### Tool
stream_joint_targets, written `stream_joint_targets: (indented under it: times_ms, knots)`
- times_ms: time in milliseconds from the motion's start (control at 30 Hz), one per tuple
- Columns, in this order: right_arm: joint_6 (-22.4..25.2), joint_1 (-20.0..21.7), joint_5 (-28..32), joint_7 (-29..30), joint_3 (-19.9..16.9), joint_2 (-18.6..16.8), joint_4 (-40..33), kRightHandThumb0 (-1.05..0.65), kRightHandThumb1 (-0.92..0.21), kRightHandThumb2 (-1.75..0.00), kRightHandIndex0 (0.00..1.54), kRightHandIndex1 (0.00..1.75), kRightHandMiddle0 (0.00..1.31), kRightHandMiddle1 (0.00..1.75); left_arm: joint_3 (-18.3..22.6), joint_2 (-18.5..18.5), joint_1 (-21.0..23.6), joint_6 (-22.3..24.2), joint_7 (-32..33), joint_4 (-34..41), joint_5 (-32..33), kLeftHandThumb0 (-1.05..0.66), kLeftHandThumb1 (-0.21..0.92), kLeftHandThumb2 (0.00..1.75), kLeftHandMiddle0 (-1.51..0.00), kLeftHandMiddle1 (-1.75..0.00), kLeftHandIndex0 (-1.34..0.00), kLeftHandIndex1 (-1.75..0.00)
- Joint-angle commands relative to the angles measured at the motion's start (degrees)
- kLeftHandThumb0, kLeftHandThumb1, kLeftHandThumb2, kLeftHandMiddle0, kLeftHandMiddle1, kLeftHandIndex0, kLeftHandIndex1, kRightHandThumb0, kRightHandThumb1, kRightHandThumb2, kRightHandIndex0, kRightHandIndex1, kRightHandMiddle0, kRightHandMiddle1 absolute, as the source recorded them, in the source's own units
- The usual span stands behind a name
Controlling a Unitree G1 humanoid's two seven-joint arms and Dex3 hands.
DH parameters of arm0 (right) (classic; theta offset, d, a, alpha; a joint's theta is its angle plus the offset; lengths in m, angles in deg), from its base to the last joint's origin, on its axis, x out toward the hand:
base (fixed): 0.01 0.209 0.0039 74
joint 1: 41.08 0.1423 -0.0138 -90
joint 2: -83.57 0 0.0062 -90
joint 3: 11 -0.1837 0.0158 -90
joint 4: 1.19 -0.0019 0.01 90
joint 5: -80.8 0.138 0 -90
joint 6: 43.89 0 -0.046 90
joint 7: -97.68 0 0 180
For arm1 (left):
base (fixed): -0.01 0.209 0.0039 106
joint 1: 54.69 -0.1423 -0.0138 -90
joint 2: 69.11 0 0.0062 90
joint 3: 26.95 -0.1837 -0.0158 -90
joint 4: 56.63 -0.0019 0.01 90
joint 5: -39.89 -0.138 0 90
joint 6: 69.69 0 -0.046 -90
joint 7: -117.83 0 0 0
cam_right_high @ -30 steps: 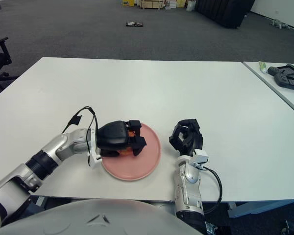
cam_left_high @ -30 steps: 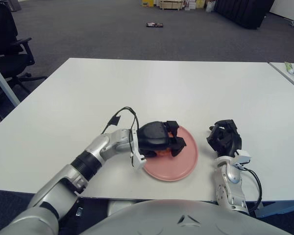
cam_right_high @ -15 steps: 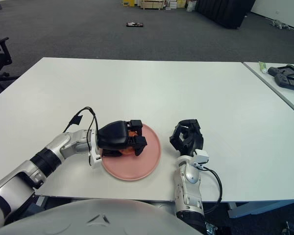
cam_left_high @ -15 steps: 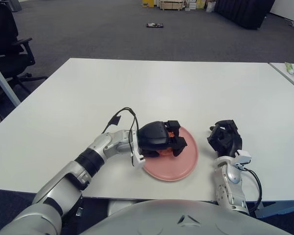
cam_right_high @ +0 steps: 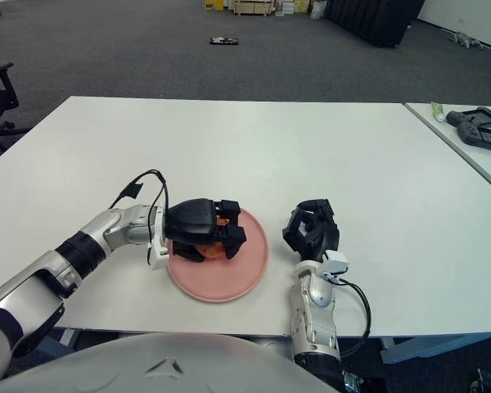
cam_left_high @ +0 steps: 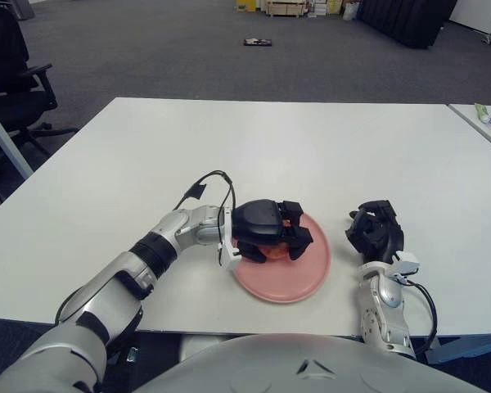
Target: Put the apple into the plate.
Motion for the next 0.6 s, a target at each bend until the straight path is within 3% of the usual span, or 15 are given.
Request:
stream_joint_targets:
  times_ms: [0, 33, 67, 133, 233, 300, 400, 567]
  knots:
    - [1.4, -0.4, 0.8, 0.4, -0.3, -3.3, 1.0, -0.42, -0.51, -1.08, 1.09, 1.75, 0.46, 1.75, -1.7, -0.3, -1.2, -0.6, -2.8, -1.8, -0.2, -0.79, 0.9, 0.99, -0.09, -1.44, -0.07, -1.71]
    - [1.5, -0.4, 1.1, 0.4, -0.4, -3.4, 0.9, -0.42, -0.51, -1.08, 1.09, 1.75, 0.46, 1.75, -1.7, -0.2, -1.1, -0.9, -2.7, -2.1, -0.2, -0.8, 0.9, 1.0, -0.07, -1.4, -0.06, -1.69]
    - [1.6, -0.4, 1.2, 0.4, -0.4, -3.5, 0.9, -0.42, -0.51, -1.08, 1.08, 1.75, 0.46, 1.75, -1.6, -0.2, -1.1, -1.1, -2.6, -2.3, -0.3, -0.84, 0.91, 1.0, -0.05, -1.18, -0.04, -1.41]
    - [1.5, -0.2, 1.8, 0.9, -0.7, -4.0, 0.9, -0.42, -0.52, -1.07, 1.08, 1.75, 0.46, 1.75, -1.6, -0.3, -0.4, -1.7, -2.7, -2.5, -0.6, -0.89, 0.92, 1.01, -0.02, -0.85, -0.01, -1.04]
    - [1.2, 0.0, 2.1, 1.4, -0.9, -4.5, 1.2, -0.42, -0.52, -1.07, 1.07, 1.75, 0.46, 1.75, -1.4, -0.6, 0.1, -2.0, -3.3, -2.6, -0.2, -0.93, 0.92, 1.0, -0.01, -0.54, -0.01, -0.76]
    - [1.0, 0.1, 2.1, 1.8, -0.9, -4.6, 1.3, -0.42, -0.51, -1.08, 1.07, 1.75, 0.46, 1.75, -0.8, -0.9, -0.1, -1.6, -3.9, -2.3, 0.9, -0.99, 0.92, 1.01, 0.0, -0.25, 0.0, -0.5]
    - [0.7, 0.1, 2.2, 2.1, -0.7, -4.5, 1.4, -0.42, -0.5, -1.09, 1.07, 1.75, 0.47, 1.75, -0.3, -0.9, -0.7, -0.9, -4.6, -2.0, 2.1, -1.02, 0.92, 1.01, 0.0, -0.08, 0.0, -0.32]
    - [0.2, 0.2, 2.4, 2.1, -0.6, -4.3, 1.8, -0.42, -0.5, -1.1, 1.07, 1.75, 0.47, 1.75, 0.7, -0.9, -2.2, 0.4, -5.8, -1.5, 4.5, -1.04, 0.92, 0.99, 0.0, -0.01, 0.0, -0.16]
